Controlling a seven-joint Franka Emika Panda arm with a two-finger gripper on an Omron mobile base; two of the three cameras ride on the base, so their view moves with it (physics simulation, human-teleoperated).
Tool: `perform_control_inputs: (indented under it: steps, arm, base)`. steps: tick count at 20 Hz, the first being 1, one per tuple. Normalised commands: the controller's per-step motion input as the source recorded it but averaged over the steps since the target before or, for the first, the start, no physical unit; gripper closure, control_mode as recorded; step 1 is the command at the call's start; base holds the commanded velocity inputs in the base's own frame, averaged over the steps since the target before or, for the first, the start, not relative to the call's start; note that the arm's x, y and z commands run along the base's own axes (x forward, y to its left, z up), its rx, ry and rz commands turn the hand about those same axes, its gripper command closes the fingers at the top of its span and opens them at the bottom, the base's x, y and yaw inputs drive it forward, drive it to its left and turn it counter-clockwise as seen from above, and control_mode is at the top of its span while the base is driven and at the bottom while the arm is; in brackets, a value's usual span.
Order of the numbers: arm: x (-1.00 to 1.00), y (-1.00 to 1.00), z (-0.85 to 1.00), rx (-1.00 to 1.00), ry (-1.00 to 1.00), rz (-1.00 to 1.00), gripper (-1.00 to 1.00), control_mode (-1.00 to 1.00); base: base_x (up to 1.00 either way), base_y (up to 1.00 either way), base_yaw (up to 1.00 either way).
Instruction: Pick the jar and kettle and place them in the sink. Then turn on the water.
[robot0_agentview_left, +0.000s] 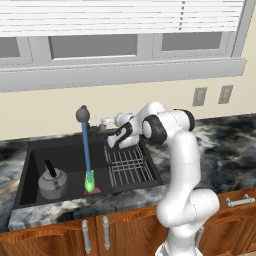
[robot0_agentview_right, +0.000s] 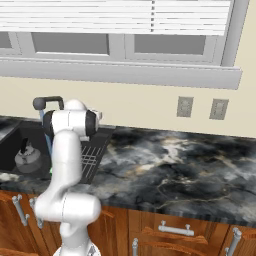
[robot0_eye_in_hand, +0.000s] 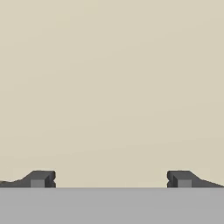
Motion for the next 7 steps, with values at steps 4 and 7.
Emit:
perform_control_inputs:
  steps: [4, 7]
  arm:
    - [0.06, -0.89, 0.0, 0.07, 0.0, 0.01, -1.0, -1.0]
    - [0.07, -0.96, 0.0, 0.08, 0.0, 0.0, -1.0, -1.0]
  base:
    - [0.0, 0.0, 0.0]
    - [0.0, 0.0, 0.0]
